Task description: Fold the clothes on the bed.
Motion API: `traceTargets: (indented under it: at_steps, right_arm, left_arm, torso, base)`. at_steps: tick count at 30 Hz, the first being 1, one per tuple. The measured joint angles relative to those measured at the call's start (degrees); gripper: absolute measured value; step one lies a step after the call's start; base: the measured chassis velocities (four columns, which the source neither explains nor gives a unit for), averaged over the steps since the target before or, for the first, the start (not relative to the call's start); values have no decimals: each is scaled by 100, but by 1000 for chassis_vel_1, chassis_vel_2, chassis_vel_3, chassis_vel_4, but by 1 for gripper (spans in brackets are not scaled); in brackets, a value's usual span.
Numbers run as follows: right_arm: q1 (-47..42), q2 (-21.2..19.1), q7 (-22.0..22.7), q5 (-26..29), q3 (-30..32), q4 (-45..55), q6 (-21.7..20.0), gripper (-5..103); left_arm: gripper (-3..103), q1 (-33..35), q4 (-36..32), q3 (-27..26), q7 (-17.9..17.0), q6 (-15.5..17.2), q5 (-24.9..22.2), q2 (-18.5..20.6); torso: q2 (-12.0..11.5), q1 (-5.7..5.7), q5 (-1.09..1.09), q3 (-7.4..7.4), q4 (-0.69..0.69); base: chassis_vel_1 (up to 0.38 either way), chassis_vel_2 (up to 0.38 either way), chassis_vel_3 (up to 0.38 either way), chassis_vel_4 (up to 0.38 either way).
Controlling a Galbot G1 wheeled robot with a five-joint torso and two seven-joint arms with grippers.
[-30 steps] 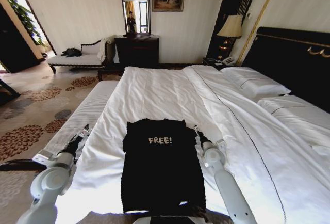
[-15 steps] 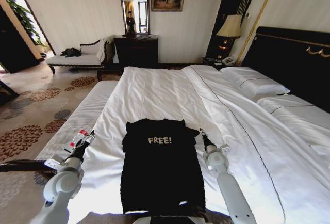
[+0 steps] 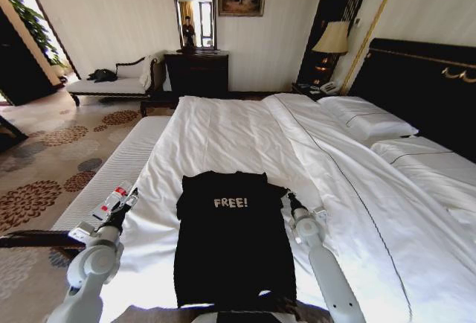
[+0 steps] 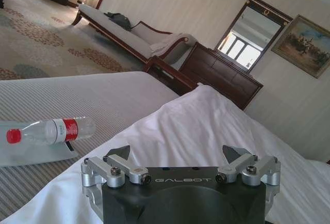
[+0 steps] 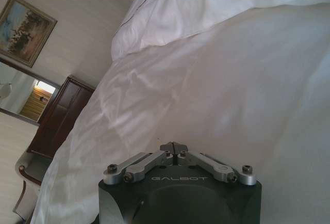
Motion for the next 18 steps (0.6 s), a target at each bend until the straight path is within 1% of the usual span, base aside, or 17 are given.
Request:
traceTargets:
  at_steps: [7, 11, 18]
  right_arm:
    - [32, 13, -6, -23, -28, -24, 11, 0]
    - [58, -17, -13, -65, -25, -11, 103, 0]
    - [58, -187, -19, -184, -14, 235, 192, 0]
  left_arm:
    - [100, -7, 32, -4, -6, 1, -2, 9]
    - [100, -4, 36, -7, -15, 1, -2, 5]
    - [100, 3, 33, 4, -36, 1, 13, -32]
  torso:
    - [0, 0, 0, 0, 0]
    - [0, 0, 0, 0, 0]
    - [0, 0, 0, 0, 0]
  base:
    - [0, 0, 0, 0]
    - [0, 0, 0, 0]
    - [0, 0, 0, 0]
